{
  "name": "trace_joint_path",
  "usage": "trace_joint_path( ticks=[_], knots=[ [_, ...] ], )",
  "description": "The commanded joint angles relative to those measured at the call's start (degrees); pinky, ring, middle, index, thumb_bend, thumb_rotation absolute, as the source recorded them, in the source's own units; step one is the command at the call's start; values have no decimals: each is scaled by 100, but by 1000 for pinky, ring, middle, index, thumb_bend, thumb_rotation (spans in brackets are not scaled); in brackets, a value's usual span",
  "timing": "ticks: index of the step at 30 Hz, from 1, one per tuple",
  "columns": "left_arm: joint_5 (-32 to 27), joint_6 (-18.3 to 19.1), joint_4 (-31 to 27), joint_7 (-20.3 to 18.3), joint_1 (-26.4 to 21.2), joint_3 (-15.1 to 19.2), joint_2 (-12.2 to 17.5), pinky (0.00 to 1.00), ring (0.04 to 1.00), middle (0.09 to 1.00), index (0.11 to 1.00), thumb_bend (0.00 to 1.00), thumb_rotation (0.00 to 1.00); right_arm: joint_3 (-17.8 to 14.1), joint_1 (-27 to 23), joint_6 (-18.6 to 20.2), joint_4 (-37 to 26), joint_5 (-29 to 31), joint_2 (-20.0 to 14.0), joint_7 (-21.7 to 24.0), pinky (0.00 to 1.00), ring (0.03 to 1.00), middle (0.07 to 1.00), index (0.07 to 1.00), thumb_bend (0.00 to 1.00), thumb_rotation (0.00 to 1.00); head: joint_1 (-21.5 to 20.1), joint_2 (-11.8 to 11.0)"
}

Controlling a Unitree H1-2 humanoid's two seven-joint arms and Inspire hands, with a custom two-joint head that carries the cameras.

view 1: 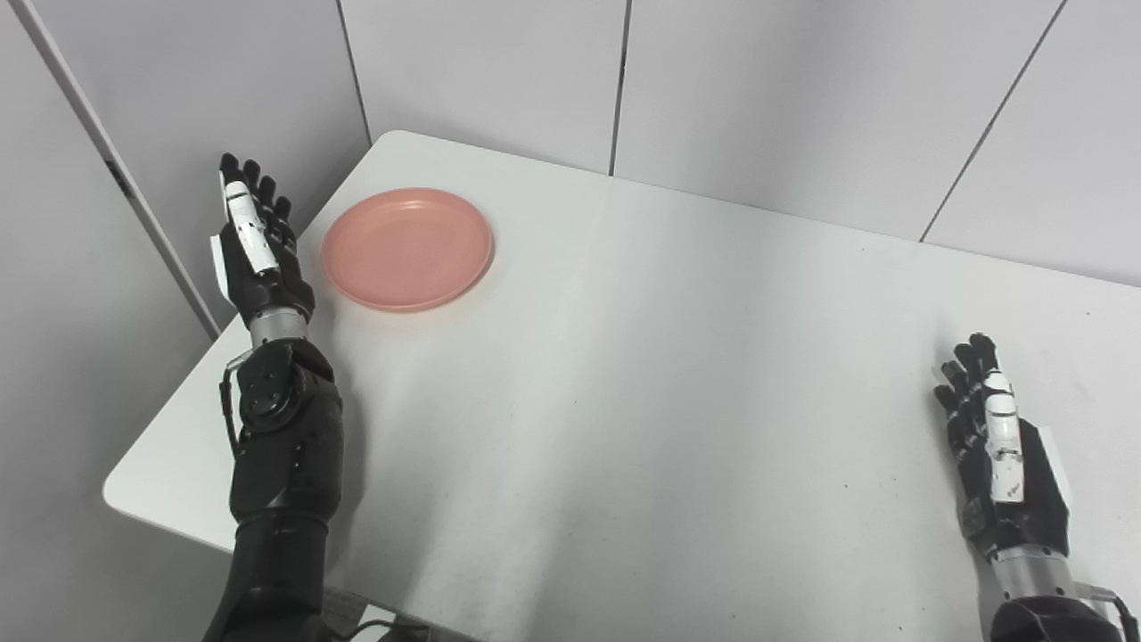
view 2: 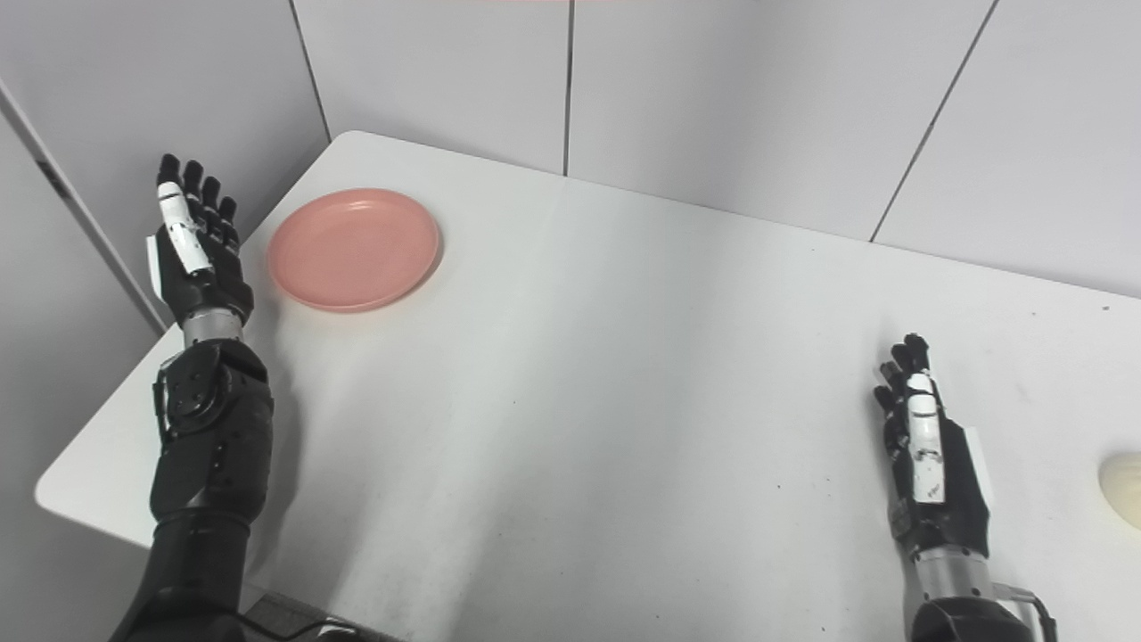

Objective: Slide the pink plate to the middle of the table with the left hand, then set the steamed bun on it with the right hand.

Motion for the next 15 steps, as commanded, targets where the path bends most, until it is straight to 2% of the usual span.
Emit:
trace_joint_path(
  ticks=[1,15],
  knots=[
    [60,-58,3,-13,-206,-1,194,1000,1000,1000,1000,436,1000,-16,216,-110,152,19,25,22,1000,1000,1000,1000,107,1000,-7,2],
    [92,118,305,-25,-190,-110,213,1000,1000,996,1000,424,1000,-16,211,-195,192,25,8,66,1000,1000,1000,1000,124,1000,-22,25]
  ],
)
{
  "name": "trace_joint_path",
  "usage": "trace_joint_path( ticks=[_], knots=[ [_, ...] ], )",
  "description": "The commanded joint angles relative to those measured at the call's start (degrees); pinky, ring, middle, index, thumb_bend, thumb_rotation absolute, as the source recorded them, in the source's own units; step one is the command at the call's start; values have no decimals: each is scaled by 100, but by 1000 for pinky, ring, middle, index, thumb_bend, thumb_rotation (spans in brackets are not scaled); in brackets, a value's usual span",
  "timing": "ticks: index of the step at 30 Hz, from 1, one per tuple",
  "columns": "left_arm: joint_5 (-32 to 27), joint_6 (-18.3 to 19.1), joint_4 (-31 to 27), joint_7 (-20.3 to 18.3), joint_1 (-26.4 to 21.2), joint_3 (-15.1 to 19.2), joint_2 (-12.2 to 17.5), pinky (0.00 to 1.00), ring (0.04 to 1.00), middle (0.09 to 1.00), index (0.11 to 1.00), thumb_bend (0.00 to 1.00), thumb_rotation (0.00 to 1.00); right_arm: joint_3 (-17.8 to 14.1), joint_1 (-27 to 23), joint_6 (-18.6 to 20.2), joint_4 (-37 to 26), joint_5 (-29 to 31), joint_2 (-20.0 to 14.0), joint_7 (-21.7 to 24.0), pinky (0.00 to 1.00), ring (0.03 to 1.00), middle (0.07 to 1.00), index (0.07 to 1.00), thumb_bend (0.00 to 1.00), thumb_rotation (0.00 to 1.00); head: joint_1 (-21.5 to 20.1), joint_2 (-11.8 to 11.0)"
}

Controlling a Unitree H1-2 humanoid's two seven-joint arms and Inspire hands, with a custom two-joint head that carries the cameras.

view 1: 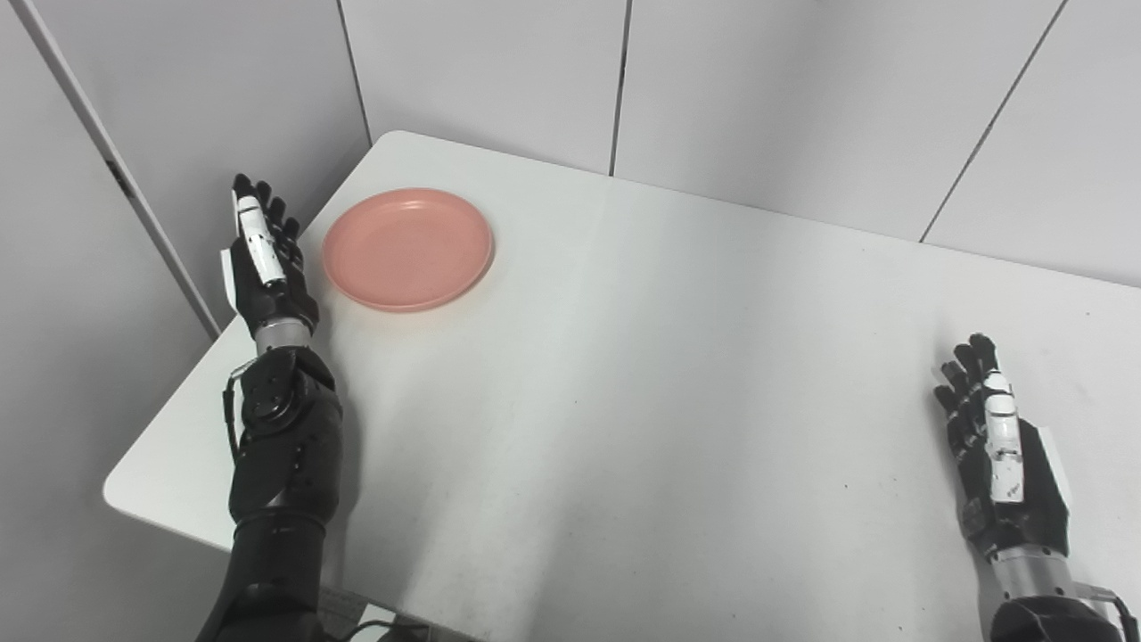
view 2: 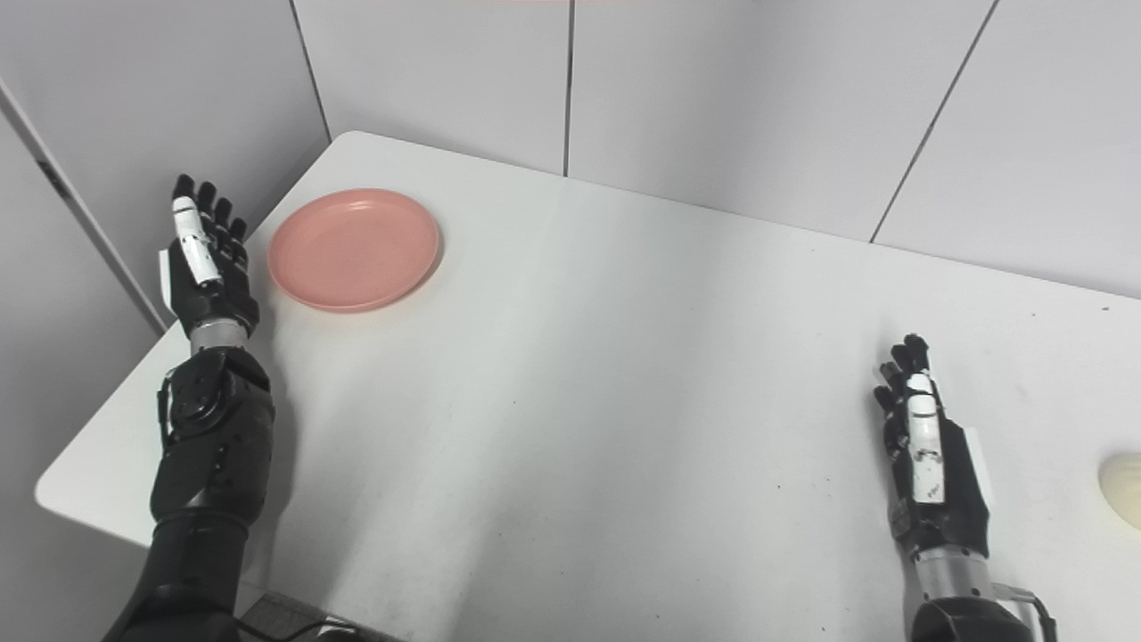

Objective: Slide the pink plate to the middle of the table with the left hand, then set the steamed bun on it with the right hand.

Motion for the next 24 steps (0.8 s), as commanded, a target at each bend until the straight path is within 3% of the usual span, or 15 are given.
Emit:
trace_joint_path(
  ticks=[1,17,24],
  knots=[
    [107,-4,9,-23,-194,-51,162,1000,1000,995,1000,425,1000,-13,214,-218,187,19,11,58,1000,1000,1000,1000,122,1000,-7,9],
    [85,-264,1174,-306,-424,-212,178,1000,1000,990,1000,397,1000,12,254,-62,56,-29,43,-6,1000,1000,1000,1000,119,1000,-57,10],
    [45,-175,1436,-417,-517,-321,156,1000,1000,989,1000,394,1000,14,254,-159,86,17,70,39,1000,1000,1000,1000,139,1000,-123,8]
  ],
)
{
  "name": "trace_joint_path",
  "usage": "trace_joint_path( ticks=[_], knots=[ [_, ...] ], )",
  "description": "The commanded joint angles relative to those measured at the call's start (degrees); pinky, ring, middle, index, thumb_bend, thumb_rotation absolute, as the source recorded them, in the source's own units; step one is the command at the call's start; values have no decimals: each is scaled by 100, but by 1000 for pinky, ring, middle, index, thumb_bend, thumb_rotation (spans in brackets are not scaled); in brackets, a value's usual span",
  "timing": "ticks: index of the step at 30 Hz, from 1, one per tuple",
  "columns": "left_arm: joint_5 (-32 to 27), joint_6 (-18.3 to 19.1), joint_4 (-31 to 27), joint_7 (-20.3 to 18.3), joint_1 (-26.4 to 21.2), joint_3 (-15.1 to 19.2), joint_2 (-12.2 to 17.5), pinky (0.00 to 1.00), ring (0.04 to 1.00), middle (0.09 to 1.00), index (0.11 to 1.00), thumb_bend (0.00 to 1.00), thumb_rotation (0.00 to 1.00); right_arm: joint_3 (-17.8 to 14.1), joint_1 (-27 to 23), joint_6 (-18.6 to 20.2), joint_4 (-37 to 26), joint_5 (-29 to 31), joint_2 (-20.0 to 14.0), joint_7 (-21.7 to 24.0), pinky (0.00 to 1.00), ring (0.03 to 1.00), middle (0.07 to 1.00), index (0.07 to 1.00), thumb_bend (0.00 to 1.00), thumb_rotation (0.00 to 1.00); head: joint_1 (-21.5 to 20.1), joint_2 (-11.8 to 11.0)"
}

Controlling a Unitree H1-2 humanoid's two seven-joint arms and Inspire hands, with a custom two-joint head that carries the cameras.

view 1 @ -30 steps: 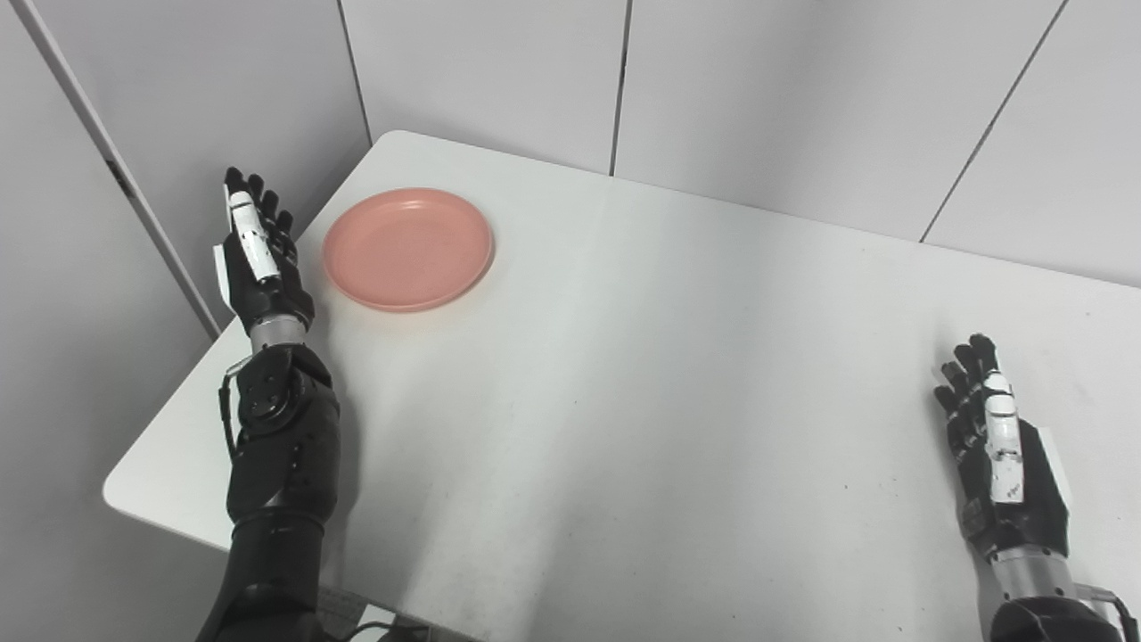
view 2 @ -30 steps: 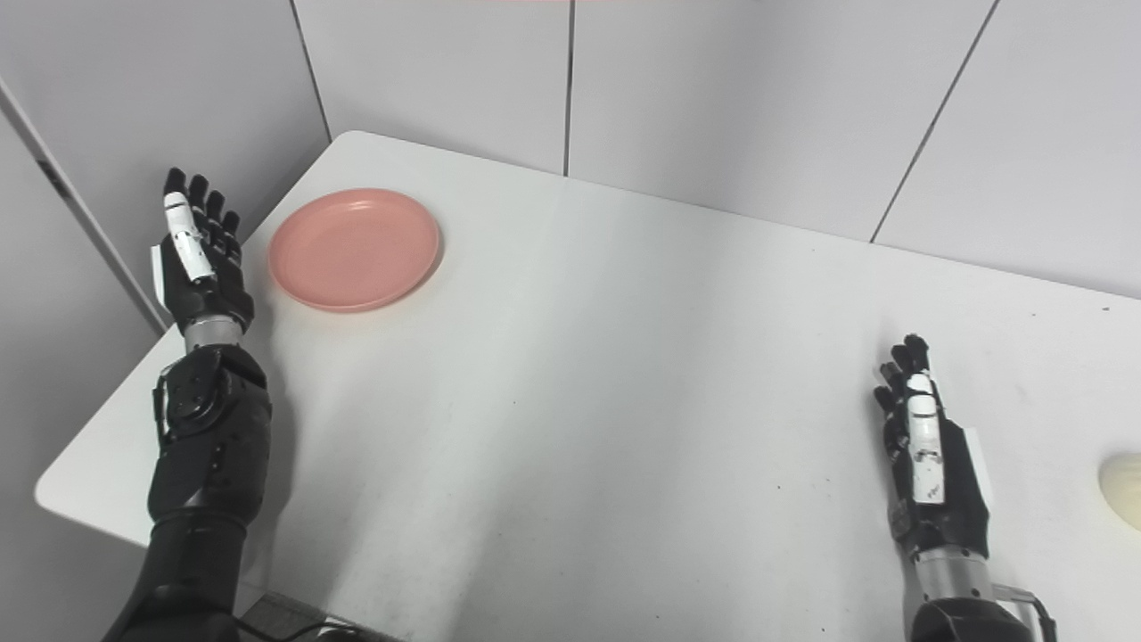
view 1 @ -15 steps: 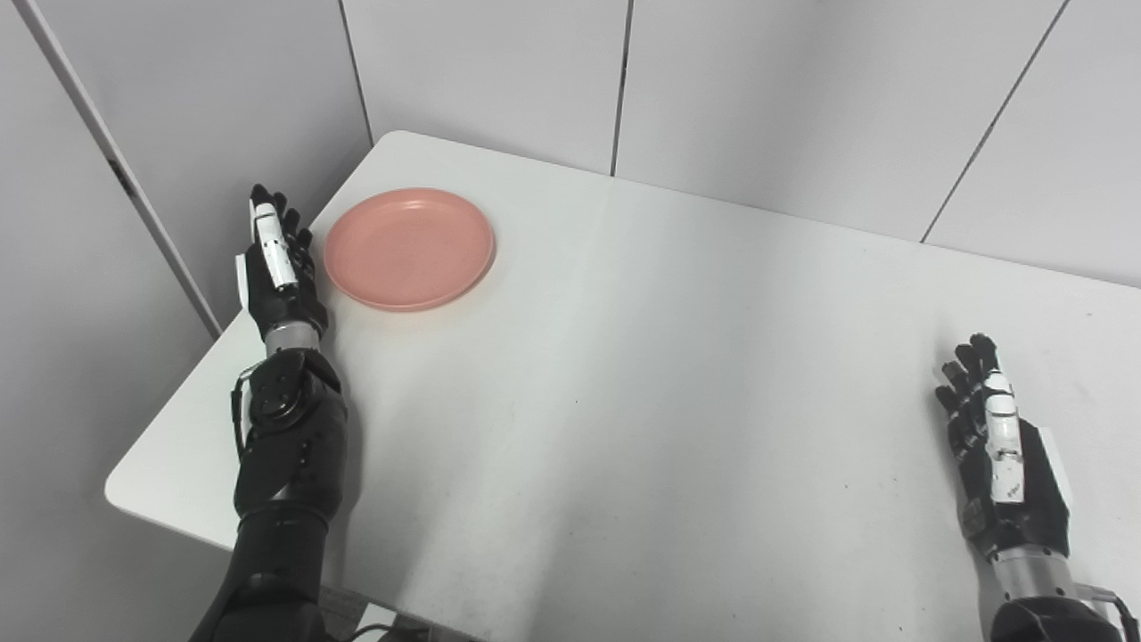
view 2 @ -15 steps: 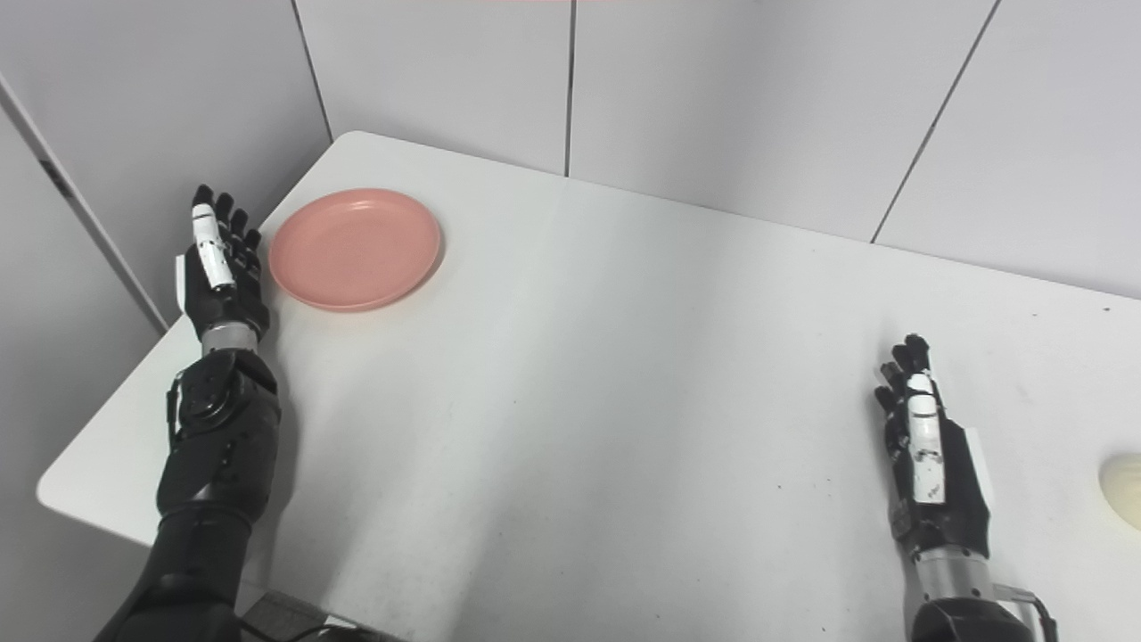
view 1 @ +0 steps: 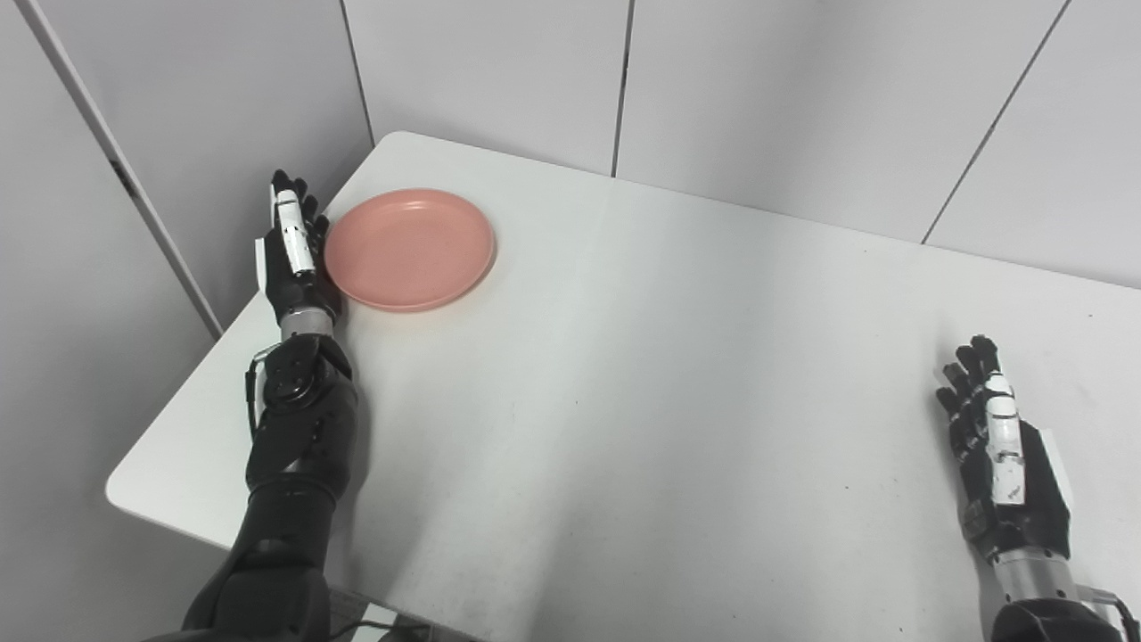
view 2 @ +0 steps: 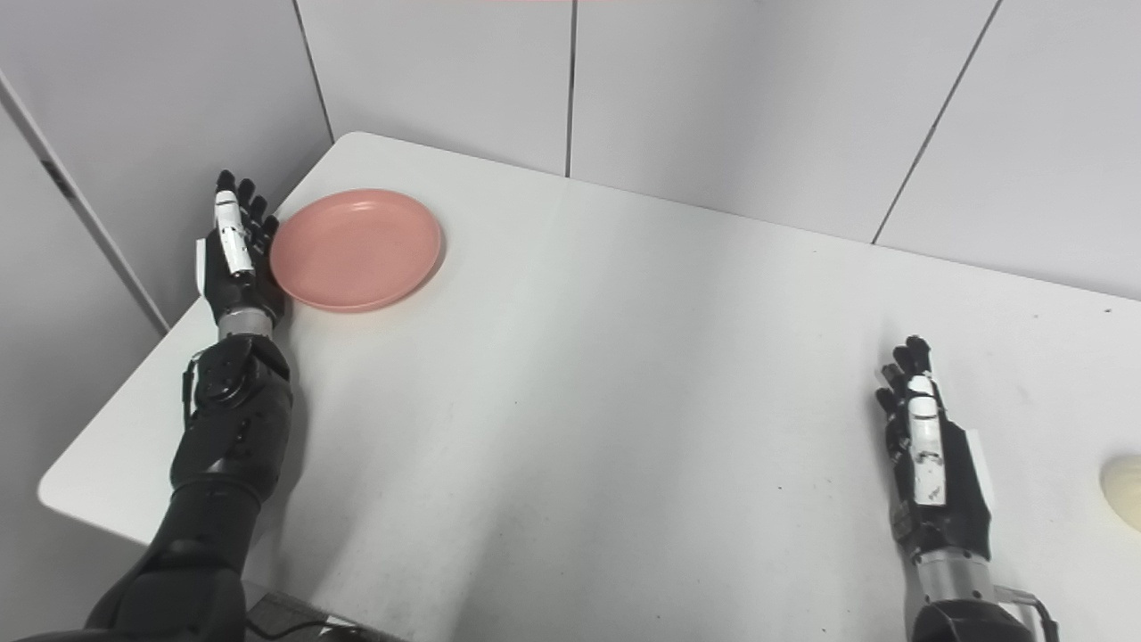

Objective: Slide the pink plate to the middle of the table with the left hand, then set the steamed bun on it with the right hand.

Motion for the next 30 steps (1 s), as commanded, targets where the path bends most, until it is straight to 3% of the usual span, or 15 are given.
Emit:
trace_joint_path(
  ticks=[1,15,30],
  knots=[
    [-50,281,166,-84,-30,-71,-71,1000,1000,988,1000,396,1000,16,236,-153,106,32,72,42,1000,1000,1000,1000,139,1000,-33,10],
    [-269,863,-1,-645,-50,-379,-211,979,963,956,967,383,1000,53,261,-178,45,-68,158,-42,1000,1000,1000,1000,116,1000,-269,37],
    [-126,1432,-388,-1147,-20,-1033,-453,979,949,952,957,412,1000,99,284,-211,89,-294,266,-149,1000,1000,1000,1000,154,1000,-778,147]
  ],
)
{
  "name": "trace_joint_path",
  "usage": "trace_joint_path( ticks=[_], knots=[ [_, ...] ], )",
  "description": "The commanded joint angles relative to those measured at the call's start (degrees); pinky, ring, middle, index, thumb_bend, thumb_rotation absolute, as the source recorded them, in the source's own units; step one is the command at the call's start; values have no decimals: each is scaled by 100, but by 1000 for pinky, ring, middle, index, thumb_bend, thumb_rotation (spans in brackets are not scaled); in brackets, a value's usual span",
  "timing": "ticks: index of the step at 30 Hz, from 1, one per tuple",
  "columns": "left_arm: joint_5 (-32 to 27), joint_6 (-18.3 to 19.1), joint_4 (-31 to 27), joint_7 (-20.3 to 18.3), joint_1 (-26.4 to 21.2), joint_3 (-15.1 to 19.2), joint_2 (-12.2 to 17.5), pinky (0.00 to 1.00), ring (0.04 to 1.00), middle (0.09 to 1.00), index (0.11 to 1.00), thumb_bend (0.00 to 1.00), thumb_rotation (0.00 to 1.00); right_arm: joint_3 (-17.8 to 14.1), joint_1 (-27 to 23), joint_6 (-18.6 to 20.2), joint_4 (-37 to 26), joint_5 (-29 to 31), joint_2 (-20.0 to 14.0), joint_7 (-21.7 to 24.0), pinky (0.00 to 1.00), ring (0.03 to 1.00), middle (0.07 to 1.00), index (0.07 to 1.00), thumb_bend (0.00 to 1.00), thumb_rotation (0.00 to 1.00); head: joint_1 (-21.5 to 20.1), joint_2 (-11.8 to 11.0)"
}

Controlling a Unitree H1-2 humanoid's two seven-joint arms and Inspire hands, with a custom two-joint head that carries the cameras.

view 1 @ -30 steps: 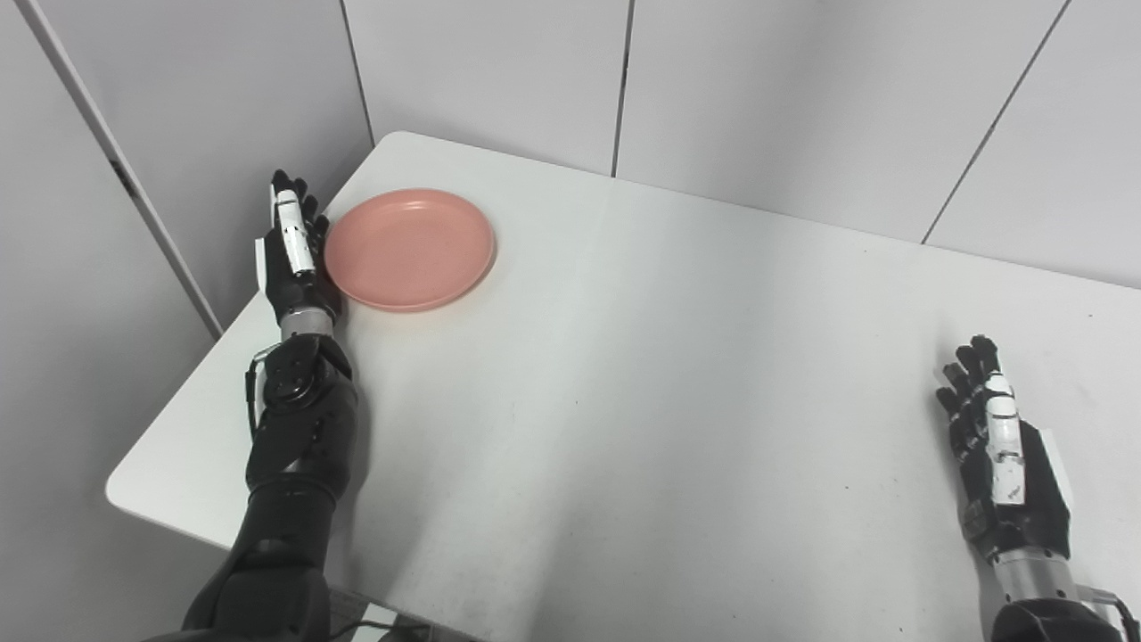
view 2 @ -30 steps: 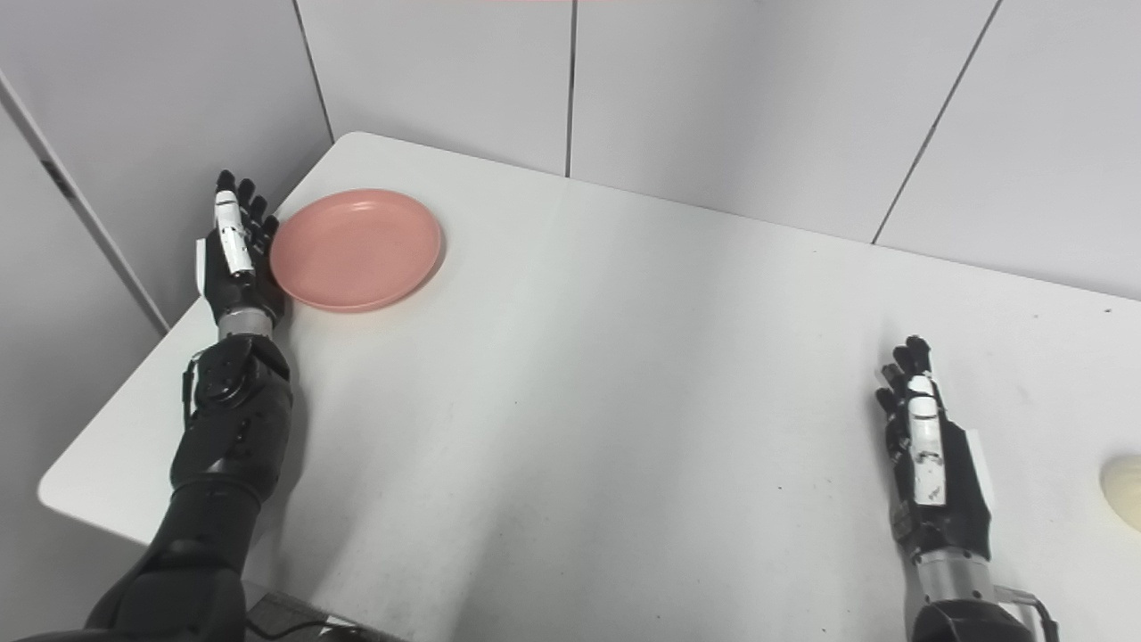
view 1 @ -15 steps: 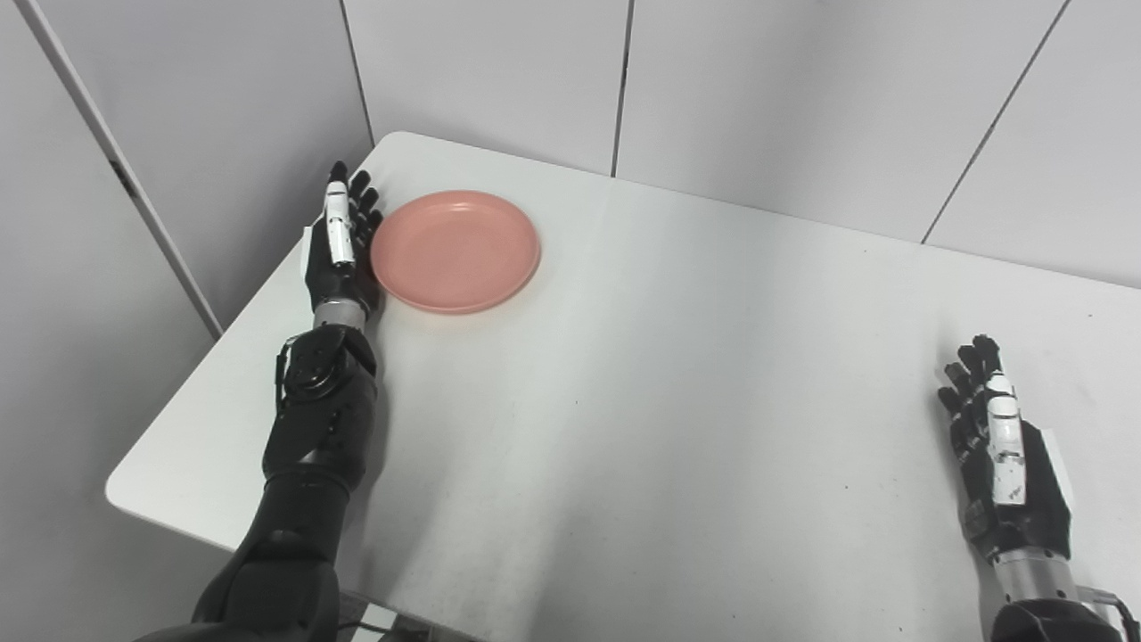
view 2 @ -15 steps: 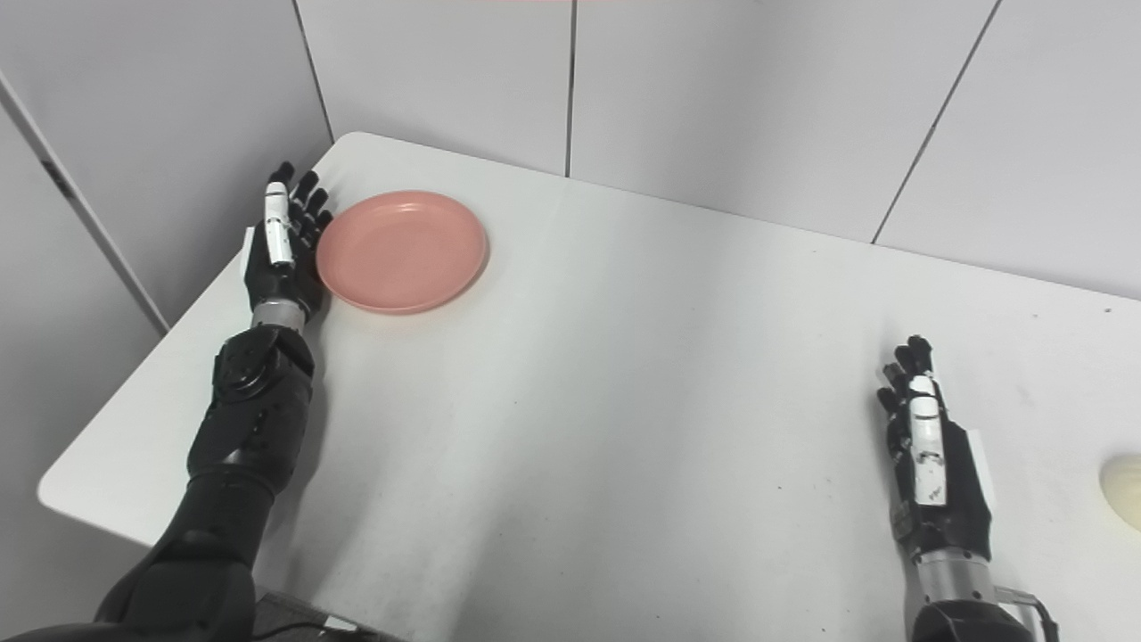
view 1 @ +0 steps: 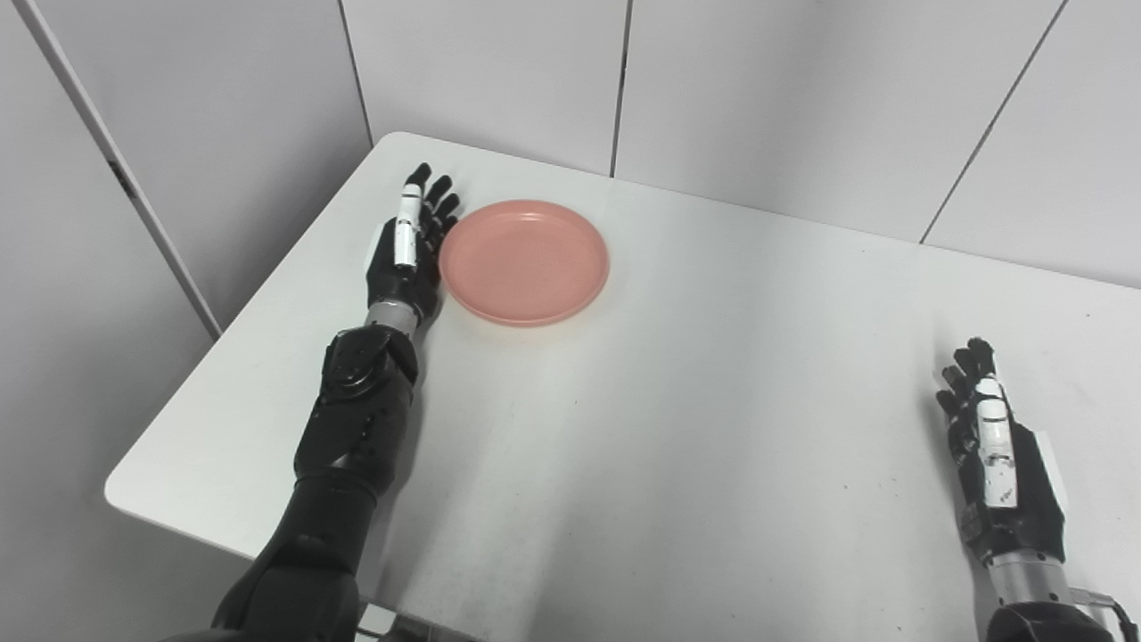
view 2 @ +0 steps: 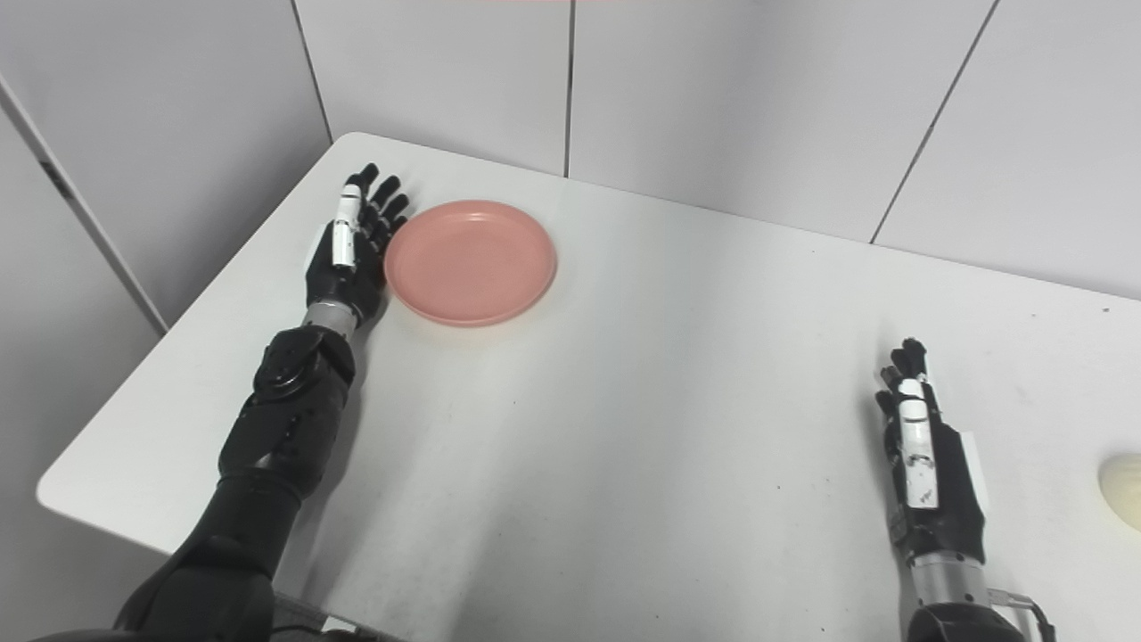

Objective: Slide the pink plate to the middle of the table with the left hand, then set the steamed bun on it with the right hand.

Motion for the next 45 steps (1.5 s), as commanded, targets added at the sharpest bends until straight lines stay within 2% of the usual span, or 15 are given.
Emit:
trace_joint_path(
  ticks=[1,13,24,30,36,45],
  knots=[
    [-42,472,35,-171,85,-136,-118,970,945,949,955,414,1000,46,213,-187,185,18,179,-47,1000,1000,1000,1000,146,1000,-125,9],
    [-435,1257,-581,-771,191,-288,-398,980,952,957,962,402,1000,102,249,-121,108,-138,314,-108,1000,1000,1000,1000,182,1000,-526,141],
    [-326,1813,-1378,-866,420,-768,-573,978,945,947,950,408,1000,150,278,-42,16,-262,453,-236,1000,1000,1000,1000,179,1000,-887,214],
    [-314,2095,-1867,-1014,588,-1096,-661,998,971,972,977,387,1000,178,285,-47,64,-331,540,-299,1000,1000,1000,1000,213,1000,-1097,235],
    [-339,2224,-2008,-1117,659,-1322,-778,993,979,987,989,353,1000,224,298,78,-45,-420,605,-372,1000,1000,1000,1000,198,1000,-1289,259],
    [-182,2105,-1774,-1388,683,-1607,-791,1000,986,994,999,346,1000,304,307,83,-52,-623,666,-501,1000,1000,1000,1000,173,1000,-1615,315]
  ],
)
